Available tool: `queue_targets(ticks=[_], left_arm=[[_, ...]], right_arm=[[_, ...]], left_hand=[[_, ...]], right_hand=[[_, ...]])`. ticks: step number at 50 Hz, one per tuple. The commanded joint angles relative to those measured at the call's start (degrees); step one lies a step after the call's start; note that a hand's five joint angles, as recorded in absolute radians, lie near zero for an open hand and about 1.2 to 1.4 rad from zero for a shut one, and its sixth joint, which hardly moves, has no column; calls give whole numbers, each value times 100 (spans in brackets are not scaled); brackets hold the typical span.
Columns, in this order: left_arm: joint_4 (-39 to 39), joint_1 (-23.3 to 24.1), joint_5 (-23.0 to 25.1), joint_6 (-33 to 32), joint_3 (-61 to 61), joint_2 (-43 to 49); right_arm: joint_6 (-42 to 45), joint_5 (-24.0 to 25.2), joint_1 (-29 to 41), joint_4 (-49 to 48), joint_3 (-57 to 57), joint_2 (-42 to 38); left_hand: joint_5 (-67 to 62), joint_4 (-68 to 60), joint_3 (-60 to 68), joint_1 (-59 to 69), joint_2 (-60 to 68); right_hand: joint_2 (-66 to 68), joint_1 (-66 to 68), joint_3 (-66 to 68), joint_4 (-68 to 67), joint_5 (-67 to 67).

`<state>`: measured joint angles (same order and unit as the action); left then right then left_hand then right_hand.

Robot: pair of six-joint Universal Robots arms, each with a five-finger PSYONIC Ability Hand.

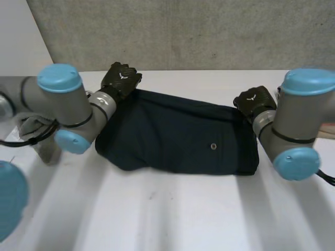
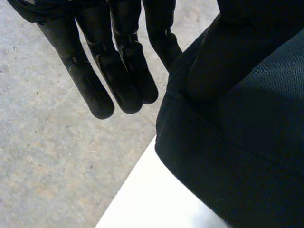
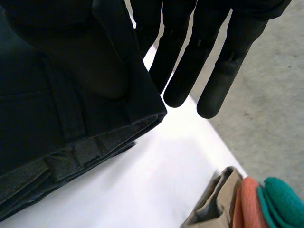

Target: Fold the laundry.

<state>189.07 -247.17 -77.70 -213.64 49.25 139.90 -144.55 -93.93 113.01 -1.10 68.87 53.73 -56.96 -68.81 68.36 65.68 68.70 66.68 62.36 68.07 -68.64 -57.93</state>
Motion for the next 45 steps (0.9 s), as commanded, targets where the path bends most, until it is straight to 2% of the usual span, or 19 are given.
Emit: queue_targets(ticks=[1,2,3,4,5,6,7,9,10,16,20,24,28,34,35,37,39,43,45], left_arm=[[288,72,-88,-47,-1277,1065],[332,81,-105,-47,-1339,1127],[428,116,-140,-38,-1400,1206],[473,142,-140,-12,-1401,1224],[499,169,-140,-3,-1392,1233],[534,238,-140,-11,-1357,1233],[552,274,-158,-20,-1340,1233],[561,327,-175,-3,-1261,1216],[570,371,-210,15,-1165,1181],[534,389,-474,59,-357,479],[596,388,-466,146,750,-374],[771,389,-457,340,1735,-1077],[930,397,-422,630,2509,-1561],[1106,397,-404,823,3116,-1817],[1106,397,-413,823,3151,-1825],[1106,397,-413,823,3187,-1826],[1106,397,-413,823,3231,-1834],[1106,389,-413,832,3310,-1966],[1106,389,-413,824,3362,-2106]], right_arm=[[111,-38,2,-1522,-391,-793],[129,-12,2,-1699,-383,-847],[129,15,2,-1857,-400,-891],[129,15,2,-1990,-409,-935],[120,15,20,-2200,-435,-1013],[129,50,20,-2263,-444,-1040],[138,85,20,-2307,-444,-1058],[85,59,2,-2308,-462,-1049],[85,41,2,-2290,-453,-1032],[24,-12,-33,-1404,108,-348],[-501,68,-68,-193,793,434],[-1283,216,-94,363,1277,655],[-1733,567,-112,347,1594,656],[-1813,823,-323,-30,1797,481],[-1813,823,-323,-109,1806,393],[-1761,780,-375,-373,1806,208],[-1700,692,-419,-540,1814,172],[-1278,297,-569,-874,2069,312],[-700,173,-709,-954,2367,794]], left_hand=[[-1304,-1119,1164,1432,1130],[-1304,-1119,1164,1432,1130],[-1304,-1119,1164,1432,1130],[-1304,-1119,1164,1432,1130],[-890,-705,750,1018,716],[3677,3862,-3817,-3549,-3851],[5696,5881,-5836,-5568,-5870],[5058,5243,-5198,-4930,-5232],[5696,5881,-5836,-5568,-5870],[5696,5881,-5836,-5568,-5870],[5696,5881,-5836,-5568,-5870],[5696,5881,-5836,-5568,-5870],[5696,5881,-5836,-5568,-5870],[5696,5881,-5836,-5568,-5870],[5696,5881,-5836,-5568,-5870],[5696,5881,-5836,-5568,-5870],[5696,5881,-5836,-5568,-5870],[5696,5881,-5836,-5568,-5870],[5696,5881,-5836,-5568,-5870]], right_hand=[[1332,1764,1193,-1136,-1207],[1332,1764,1193,-1136,-1207],[405,838,266,-209,-280],[-1370,-937,-1508,1565,1494],[-4851,-4419,-4990,5047,4976],[-5668,-5236,-5807,5864,5793],[-5668,-5236,-5807,5864,5793],[-5668,-5236,-5807,5864,5793],[-5668,-5236,-5807,5864,5793],[-5668,-5236,-5807,5864,5793],[-5668,-5236,-5807,5864,5793],[-5576,-5144,-5715,5772,5701],[-5207,-4774,-5346,5403,5332],[-4652,-4220,-4791,4848,4777],[-4318,-3885,-4456,4513,4442],[-1854,-1421,-1993,2049,1979],[1317,1750,1179,-1122,-1193],[1332,1764,1193,-1136,-1207],[1332,1764,1193,-1136,-1207]])
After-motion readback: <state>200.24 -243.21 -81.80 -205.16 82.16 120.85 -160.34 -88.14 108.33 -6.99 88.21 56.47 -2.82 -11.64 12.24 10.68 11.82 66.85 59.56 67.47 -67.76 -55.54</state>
